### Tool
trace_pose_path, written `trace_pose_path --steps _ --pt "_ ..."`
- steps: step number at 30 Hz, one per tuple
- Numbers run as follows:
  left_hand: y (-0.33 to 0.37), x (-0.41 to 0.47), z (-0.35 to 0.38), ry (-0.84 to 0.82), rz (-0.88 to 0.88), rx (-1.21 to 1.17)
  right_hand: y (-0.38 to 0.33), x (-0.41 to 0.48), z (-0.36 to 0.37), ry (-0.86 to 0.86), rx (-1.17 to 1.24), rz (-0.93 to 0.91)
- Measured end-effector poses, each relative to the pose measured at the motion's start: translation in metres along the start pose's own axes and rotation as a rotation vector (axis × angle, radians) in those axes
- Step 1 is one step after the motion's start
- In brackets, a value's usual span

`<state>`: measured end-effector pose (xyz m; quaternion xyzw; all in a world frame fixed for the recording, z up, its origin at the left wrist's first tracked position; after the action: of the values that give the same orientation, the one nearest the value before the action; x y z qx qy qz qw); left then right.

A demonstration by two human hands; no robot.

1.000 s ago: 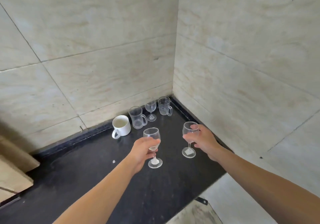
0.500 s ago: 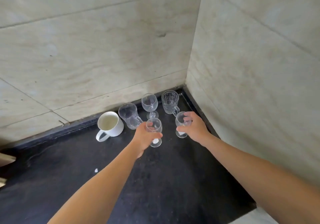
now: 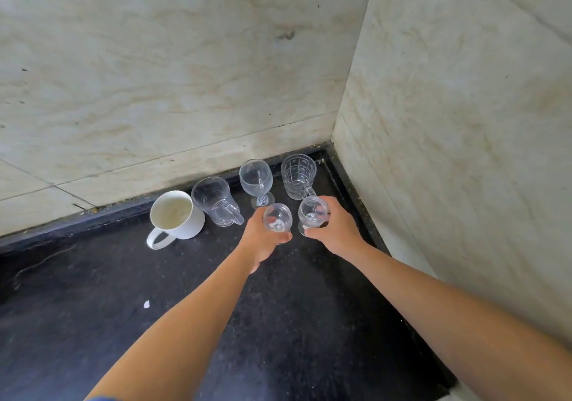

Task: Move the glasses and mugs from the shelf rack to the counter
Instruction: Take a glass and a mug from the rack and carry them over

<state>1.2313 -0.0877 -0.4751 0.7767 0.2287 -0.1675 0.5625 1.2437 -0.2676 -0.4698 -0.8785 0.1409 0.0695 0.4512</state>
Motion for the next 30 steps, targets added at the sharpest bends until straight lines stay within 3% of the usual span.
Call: trace_pose_path --steps 4,7,13,19,30 --pt "-0.015 -0.014 -0.013 0.021 -0.056 0.084 0.028 -0.018 0.002 -0.061 -0.166 0.175" --pt "-0.031 -0.034 -0.038 0.070 -0.100 0.179 0.030 -0.042 0.012 -0.181 -0.365 0.146" --pt "-0.072 -0.100 -0.117 0.201 -0.069 0.361 -0.039 -0.098 0.077 -0.416 -0.543 -0.240" --pt "-0.144 -0.195 -0.214 0.365 -0.145 0.447 -0.115 -0.182 0.156 -0.550 -0.647 -0.627" --pt "-0.283 -0.435 -0.354 0.719 -0.254 0.496 -0.204 -0.451 0.276 -0.777 -0.705 -1.203"
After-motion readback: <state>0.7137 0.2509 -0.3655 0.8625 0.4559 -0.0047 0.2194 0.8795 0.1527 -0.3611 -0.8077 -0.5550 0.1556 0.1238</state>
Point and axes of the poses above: each hand's wrist, its own x-axis towards the middle knuckle, its own z-axis out of the palm, y = z × x, the point moved 9 cm from there along x, towards the middle knuckle, and after that the axes turned 12 degrees about y, right-handed, at the moved point
